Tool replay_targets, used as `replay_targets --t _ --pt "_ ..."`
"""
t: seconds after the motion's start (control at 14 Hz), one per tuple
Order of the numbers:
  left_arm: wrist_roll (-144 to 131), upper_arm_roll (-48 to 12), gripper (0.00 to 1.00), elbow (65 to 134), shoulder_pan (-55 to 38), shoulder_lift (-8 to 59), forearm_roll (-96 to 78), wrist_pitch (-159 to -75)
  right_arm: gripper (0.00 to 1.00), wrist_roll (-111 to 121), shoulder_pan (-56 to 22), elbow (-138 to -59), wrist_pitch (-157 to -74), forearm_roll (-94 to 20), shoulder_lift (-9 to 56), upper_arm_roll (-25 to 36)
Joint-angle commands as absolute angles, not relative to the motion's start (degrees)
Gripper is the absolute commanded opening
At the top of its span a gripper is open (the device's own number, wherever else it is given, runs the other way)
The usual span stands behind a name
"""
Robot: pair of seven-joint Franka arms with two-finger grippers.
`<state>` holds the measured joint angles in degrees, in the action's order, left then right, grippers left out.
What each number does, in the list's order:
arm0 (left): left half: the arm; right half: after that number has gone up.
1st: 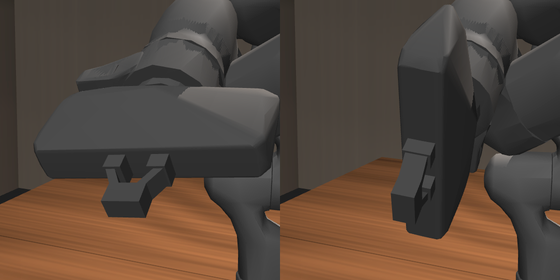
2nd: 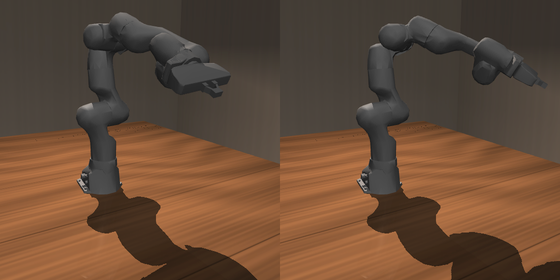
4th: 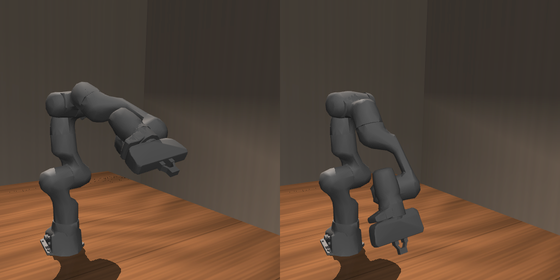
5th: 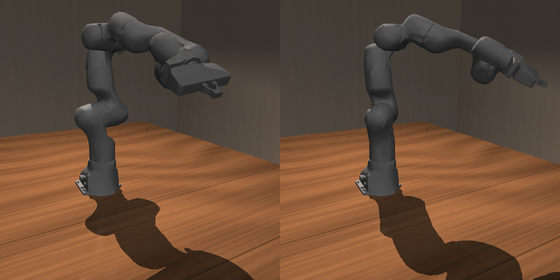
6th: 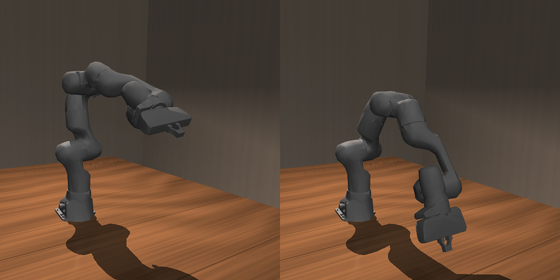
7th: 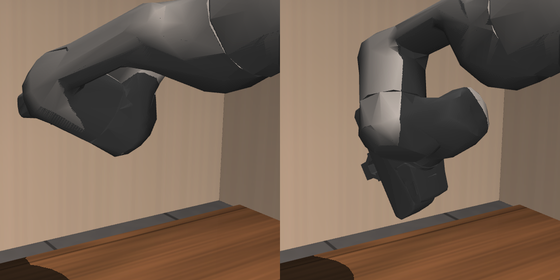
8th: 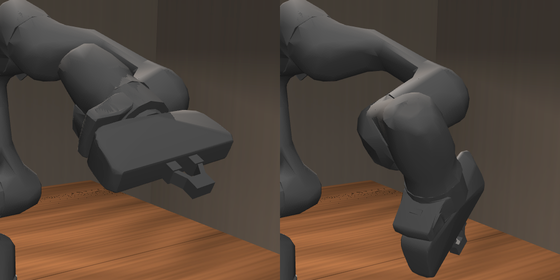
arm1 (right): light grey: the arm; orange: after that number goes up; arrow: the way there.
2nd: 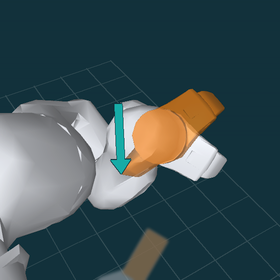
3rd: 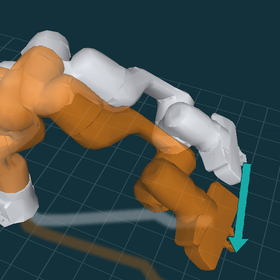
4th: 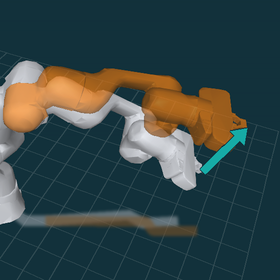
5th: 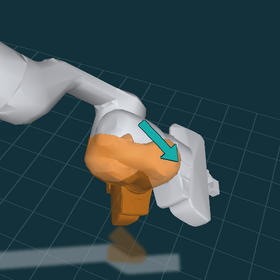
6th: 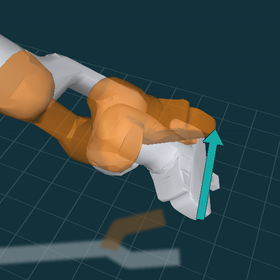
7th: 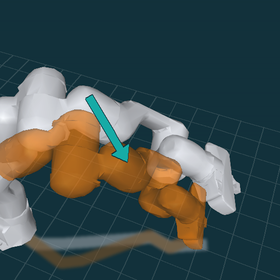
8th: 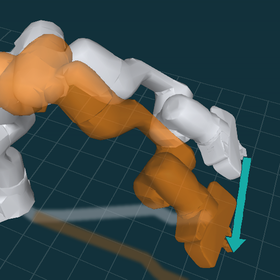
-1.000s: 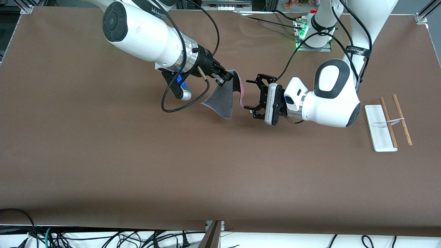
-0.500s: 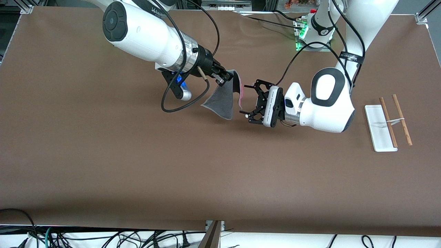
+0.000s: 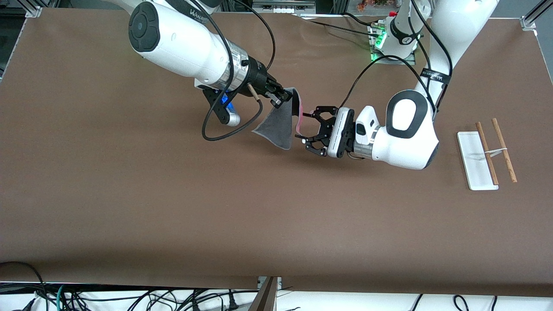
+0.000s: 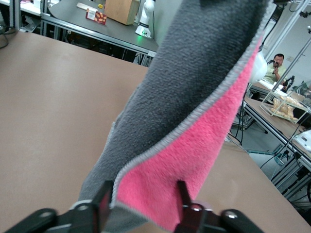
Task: Pass towel and hang on rack
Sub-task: 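Close the left gripper on the hanging towel beside the right gripper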
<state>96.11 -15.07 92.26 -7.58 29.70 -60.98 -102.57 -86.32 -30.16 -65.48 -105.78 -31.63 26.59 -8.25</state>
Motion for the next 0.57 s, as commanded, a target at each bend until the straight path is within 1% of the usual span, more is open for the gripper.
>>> replay_targets --t 0.0,0.5 --pt "98.4 -15.0 0.00 91.8 -7.9 30.1 -62.8 -102.7 0.00 -87.5 -30.3 -63.5 -105.7 -32.3 27.5 -8.3" --pt "98.4 -15.0 0.00 91.9 -7.5 30.1 -63.2 -102.7 0.00 -87.5 -30.3 -63.5 -105.8 -32.3 27.6 -8.3"
